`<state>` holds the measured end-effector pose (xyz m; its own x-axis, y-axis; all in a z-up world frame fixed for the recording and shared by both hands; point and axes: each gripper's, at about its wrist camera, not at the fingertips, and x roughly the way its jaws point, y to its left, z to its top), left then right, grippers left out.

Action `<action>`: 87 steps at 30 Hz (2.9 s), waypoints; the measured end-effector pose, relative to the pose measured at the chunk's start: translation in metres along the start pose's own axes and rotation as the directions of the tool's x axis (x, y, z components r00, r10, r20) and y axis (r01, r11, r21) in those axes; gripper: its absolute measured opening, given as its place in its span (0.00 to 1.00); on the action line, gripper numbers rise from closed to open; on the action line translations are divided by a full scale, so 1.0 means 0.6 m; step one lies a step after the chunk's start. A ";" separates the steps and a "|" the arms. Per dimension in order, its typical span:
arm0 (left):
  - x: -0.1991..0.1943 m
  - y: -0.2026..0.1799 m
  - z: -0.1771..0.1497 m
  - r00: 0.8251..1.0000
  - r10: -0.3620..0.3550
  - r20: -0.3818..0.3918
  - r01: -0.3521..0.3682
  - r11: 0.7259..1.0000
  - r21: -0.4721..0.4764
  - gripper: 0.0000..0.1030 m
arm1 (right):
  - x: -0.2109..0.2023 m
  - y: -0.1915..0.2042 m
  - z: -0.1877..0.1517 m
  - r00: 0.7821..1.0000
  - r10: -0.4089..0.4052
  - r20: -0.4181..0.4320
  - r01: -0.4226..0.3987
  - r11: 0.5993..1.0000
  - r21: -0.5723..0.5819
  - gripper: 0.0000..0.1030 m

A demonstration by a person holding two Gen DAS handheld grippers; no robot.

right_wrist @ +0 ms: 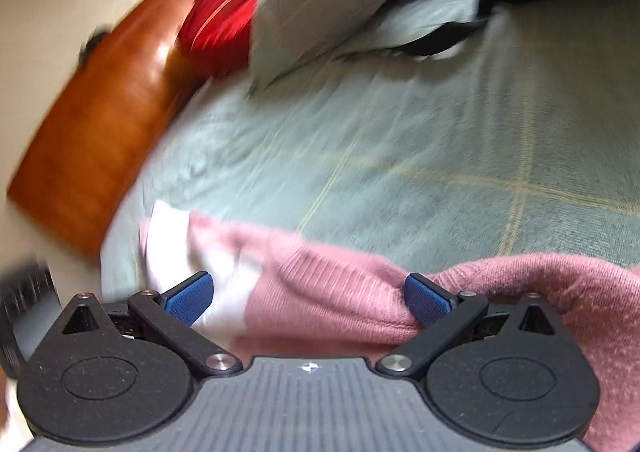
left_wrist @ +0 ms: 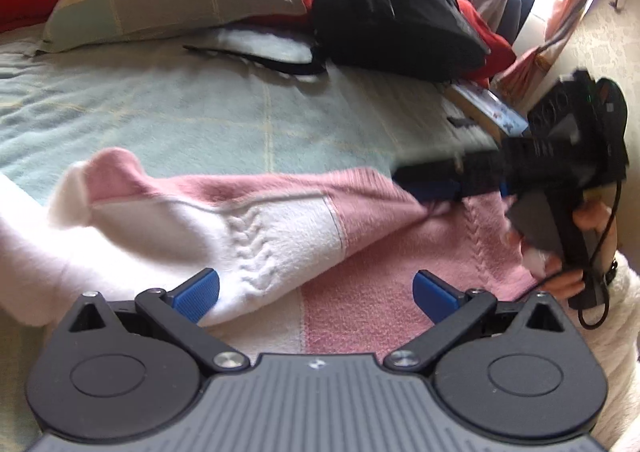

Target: Fold clothes

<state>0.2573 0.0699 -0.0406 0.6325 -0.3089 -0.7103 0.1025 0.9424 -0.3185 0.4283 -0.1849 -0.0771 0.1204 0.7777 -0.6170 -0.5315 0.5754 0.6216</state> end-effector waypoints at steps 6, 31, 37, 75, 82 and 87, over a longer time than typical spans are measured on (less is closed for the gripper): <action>0.004 0.004 0.060 0.995 -0.067 0.071 0.070 0.997 -0.039 0.99 | 0.005 0.019 -0.017 0.998 -0.041 -0.046 0.036 0.993 -0.110 1.00; 0.052 0.024 -0.011 0.982 -0.190 -0.011 0.186 0.969 -0.161 0.99 | -0.047 0.066 -0.048 0.998 -0.048 -0.038 0.031 0.936 -0.351 1.00; 0.049 0.027 0.008 0.985 -0.168 -0.039 0.159 0.972 -0.171 0.98 | -0.029 0.063 -0.043 1.000 -0.001 -0.026 -0.008 0.940 -0.340 1.00; -0.055 0.049 -0.043 0.991 -0.113 -0.067 0.111 0.993 -0.030 0.99 | -0.071 0.079 -0.045 0.951 0.127 0.282 -0.033 0.949 -0.315 1.00; -0.075 0.034 -0.089 0.997 -0.037 -0.074 0.038 0.999 0.018 0.99 | -0.060 0.093 -0.016 0.958 0.116 0.263 -0.021 0.941 -0.339 1.00; -0.070 0.020 -0.098 0.981 0.184 -0.056 -0.182 0.982 0.041 0.99 | 0.013 0.109 0.040 0.997 0.019 0.075 0.008 0.939 -0.343 0.99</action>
<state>0.1865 0.0866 -0.0514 0.5970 -0.1369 -0.7905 0.0174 0.9873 -0.1578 0.4145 -0.1352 -0.0295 0.1727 0.8051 -0.5675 -0.7856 0.4601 0.4137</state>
